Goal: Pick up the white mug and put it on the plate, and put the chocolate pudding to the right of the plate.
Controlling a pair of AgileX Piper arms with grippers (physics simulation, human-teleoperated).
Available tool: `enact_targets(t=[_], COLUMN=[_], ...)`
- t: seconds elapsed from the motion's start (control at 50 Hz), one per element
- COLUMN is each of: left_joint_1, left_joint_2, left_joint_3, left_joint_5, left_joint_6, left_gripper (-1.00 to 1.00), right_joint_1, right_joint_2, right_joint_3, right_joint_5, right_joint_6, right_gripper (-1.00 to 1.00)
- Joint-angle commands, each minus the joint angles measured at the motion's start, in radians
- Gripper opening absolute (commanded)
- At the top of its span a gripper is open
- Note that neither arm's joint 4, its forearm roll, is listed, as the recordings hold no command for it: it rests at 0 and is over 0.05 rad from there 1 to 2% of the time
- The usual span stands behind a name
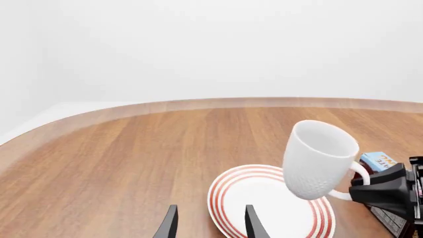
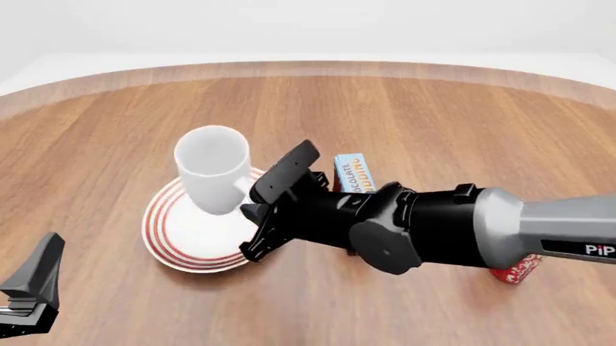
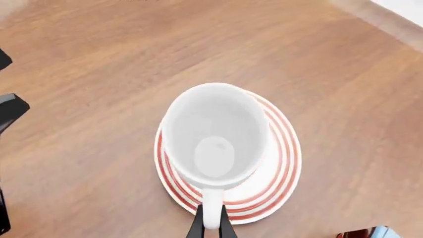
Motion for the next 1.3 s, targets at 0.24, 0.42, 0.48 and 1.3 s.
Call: enact_targets(t=[0.24,0.42,0.48,1.3], left_joint_1=[0.000,0.000,0.000,0.000], left_joint_2=[0.000,0.000,0.000,0.000], left_joint_3=[0.000,0.000,0.000,0.000], left_joint_5=[0.000,0.000,0.000,0.000], left_joint_6=[0.000,0.000,0.000,0.000], left_gripper=[1.00,1.00,1.00,1.00], right_joint_1=[-0.035,-0.034,-0.034,-0.020], right_joint_2=[0.066,0.090,0.102,0.231], right_joint_3=[-0.076,-0.097,-0.109,-0.201], right_joint_5=[0.000,0.002,0.002,0.049], right_joint_6=[0.005,0.012,0.014,0.063], right_gripper=[-1.00,-1.00,-1.00,-1.00])
